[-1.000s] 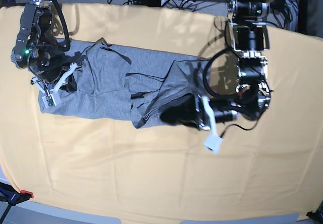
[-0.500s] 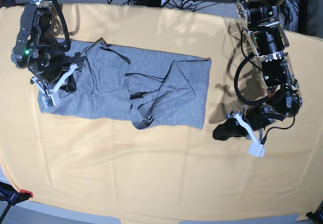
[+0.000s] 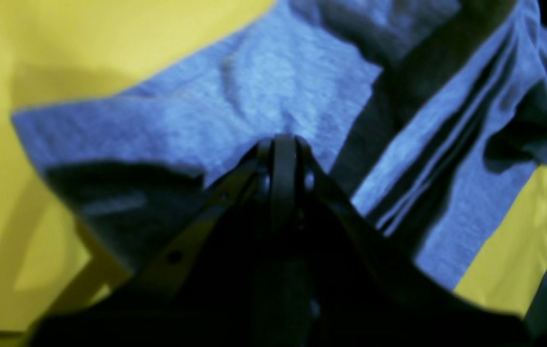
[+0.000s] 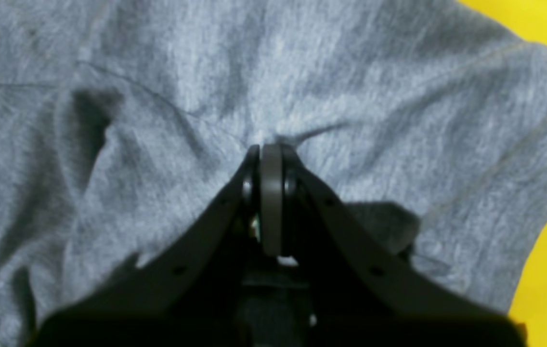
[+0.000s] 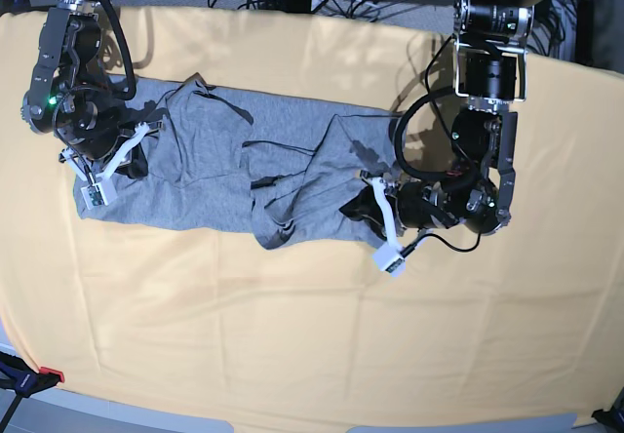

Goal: Layout the t-shirt on the table in an organized manner, then fold the t-shirt properly
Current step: 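Press and smooth the folded half with the left gripper, then release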

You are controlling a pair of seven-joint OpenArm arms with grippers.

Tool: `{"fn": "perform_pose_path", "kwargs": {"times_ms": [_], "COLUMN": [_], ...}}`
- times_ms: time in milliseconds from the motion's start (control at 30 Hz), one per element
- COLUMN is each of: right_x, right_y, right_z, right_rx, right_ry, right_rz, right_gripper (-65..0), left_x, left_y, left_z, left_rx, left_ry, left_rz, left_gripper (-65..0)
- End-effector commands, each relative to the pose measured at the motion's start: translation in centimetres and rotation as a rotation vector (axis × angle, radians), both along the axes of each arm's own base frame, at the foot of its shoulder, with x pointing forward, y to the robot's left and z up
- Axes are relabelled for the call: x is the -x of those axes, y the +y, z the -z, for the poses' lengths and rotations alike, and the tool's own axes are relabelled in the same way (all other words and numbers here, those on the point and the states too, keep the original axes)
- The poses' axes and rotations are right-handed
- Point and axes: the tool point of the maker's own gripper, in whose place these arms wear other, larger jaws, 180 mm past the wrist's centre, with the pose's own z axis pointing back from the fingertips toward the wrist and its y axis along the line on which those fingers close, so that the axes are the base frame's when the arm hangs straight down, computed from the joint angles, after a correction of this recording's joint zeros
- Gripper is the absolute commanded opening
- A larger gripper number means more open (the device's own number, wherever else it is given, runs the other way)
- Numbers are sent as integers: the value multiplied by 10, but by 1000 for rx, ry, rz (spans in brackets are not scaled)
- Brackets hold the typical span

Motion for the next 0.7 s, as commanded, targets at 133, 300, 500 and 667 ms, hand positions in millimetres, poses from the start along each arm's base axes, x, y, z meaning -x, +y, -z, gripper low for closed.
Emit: {"fn": "perform_pose_path", "kwargs": {"times_ms": [133,300,500,667], "right_x": [-2,-2,-1,-2], "right_y": [-5,-5,-5,-5], "right_z": [-3,-3,-3,-2], "right_rx": [19,19,19,20], "right_ry": [-1,-1,0,0], "right_rz": [2,1,2,4], "right_gripper": [-650,-650,-650,-650], "left_x": [2,4,3,-15], "left_y": [-24,-29,-24,1], "left_z": [-20,-26,-25,-21], "left_rx": [68,110,71,-52], "left_ry": [-35,-40,-73,-101], "left_rz": [87,105,134,77], "left_gripper": [-650,-650,-650,-650]}}
